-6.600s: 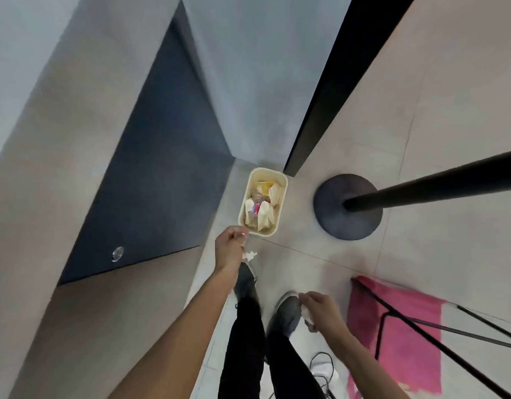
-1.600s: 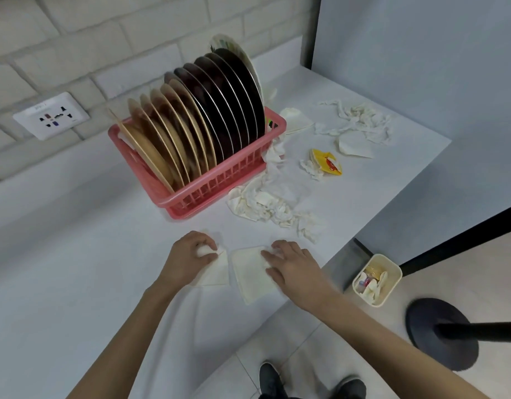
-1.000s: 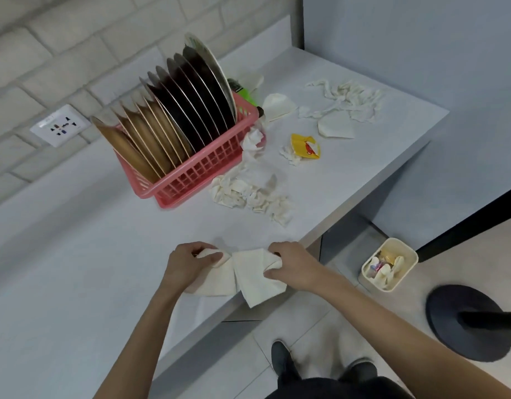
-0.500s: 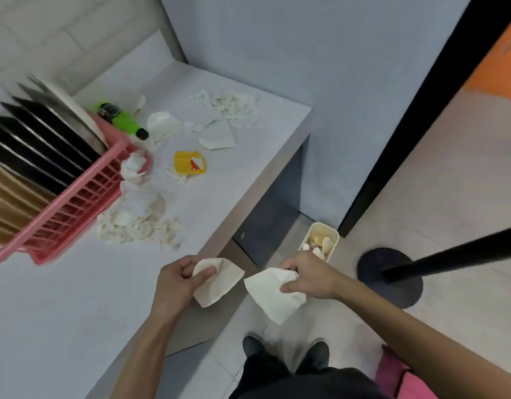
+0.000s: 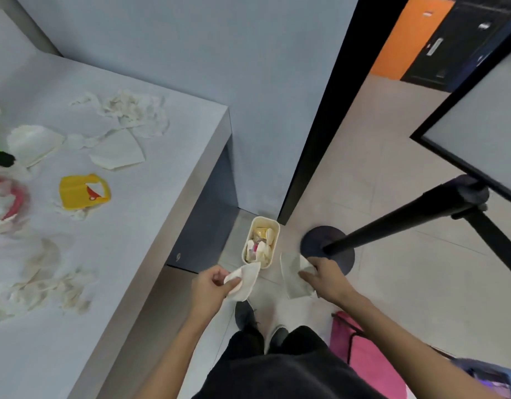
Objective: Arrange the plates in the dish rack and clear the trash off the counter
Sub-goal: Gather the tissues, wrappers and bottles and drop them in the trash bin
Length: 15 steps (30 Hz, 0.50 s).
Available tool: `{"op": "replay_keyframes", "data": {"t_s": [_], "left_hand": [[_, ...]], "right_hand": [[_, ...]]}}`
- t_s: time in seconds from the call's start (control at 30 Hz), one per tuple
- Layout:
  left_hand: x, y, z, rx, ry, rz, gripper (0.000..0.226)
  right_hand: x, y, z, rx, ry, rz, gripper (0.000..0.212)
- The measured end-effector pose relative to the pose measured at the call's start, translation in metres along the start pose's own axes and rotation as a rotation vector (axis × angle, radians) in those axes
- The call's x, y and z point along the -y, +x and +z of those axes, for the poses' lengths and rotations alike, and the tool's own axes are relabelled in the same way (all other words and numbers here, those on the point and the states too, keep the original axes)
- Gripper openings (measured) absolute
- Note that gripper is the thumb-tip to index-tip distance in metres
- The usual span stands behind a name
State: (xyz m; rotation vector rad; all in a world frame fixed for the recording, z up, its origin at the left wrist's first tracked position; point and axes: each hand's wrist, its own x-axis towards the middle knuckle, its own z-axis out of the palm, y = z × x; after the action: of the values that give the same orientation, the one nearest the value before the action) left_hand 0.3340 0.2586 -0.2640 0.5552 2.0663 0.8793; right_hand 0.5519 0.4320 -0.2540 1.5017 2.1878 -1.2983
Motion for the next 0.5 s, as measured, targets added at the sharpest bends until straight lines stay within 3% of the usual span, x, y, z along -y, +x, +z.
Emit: {"op": "replay_keyframes", "data": {"t_s": [0.27,0.5], "left_hand": [[0.003,0.073,0.025,-0.038,0.168,0.034,0.024],[0.065,0.206,0.108,-0.042,0.251,0.061,0.03]], "right_hand": [[-0.016,0.044,0.004,0.005,0.018,0.052,0.02],[-0.075,0.176,0.059,-0.048,-0.117,-0.048,0.015]]}}
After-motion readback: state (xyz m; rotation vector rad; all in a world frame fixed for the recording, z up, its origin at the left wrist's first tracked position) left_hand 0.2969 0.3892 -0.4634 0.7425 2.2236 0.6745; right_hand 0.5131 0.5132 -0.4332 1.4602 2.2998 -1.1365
